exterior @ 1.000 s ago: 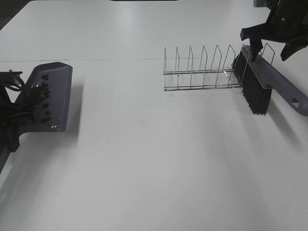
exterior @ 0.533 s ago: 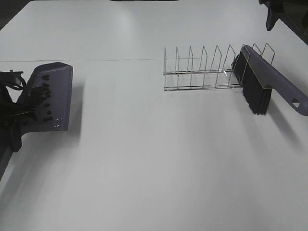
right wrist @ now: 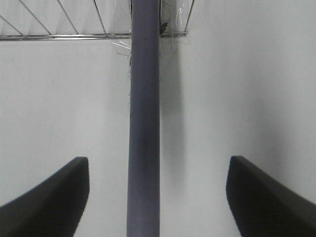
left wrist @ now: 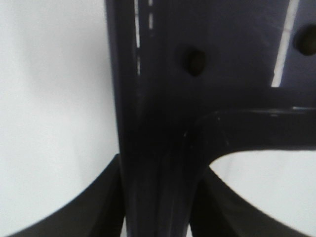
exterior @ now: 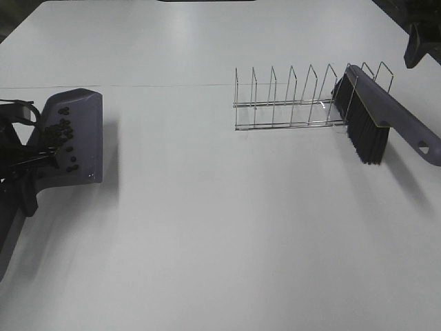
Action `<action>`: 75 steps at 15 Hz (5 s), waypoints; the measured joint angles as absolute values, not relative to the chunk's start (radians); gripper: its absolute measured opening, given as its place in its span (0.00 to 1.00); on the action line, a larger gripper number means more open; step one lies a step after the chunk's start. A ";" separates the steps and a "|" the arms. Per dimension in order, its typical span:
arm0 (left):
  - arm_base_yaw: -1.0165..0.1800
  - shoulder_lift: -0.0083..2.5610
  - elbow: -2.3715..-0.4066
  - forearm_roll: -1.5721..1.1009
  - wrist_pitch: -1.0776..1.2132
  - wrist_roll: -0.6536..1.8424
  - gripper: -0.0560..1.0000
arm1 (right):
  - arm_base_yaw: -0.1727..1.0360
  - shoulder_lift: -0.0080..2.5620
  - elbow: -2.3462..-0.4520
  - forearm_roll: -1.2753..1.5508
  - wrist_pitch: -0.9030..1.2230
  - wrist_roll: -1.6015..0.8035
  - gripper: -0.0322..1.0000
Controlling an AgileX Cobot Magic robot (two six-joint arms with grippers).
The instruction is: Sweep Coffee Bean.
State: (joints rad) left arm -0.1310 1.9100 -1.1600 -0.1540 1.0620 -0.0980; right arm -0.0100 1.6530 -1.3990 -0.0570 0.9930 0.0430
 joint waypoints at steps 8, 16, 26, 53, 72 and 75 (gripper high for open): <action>-0.258 1.922 -1.161 -0.185 0.950 -0.167 0.36 | -0.010 1.171 -0.938 -0.031 0.877 0.043 0.68; -0.281 2.069 -1.190 -0.193 0.906 -0.191 0.36 | -0.010 0.842 -0.761 -0.031 0.877 0.043 0.68; -0.281 2.071 -1.190 -0.193 0.831 -0.192 0.48 | -0.010 0.487 -0.567 -0.030 0.922 0.043 0.68; -0.281 1.274 -0.890 0.089 0.945 -0.177 0.79 | -0.010 -0.003 -0.453 -0.056 1.109 0.018 0.68; -0.281 0.293 -0.528 0.119 1.088 -0.228 0.76 | -0.010 -0.003 -0.453 -0.056 1.109 0.017 0.68; -0.281 0.195 -0.528 0.128 1.088 -0.228 0.76 | -0.010 -0.003 -0.453 -0.056 1.109 0.017 0.68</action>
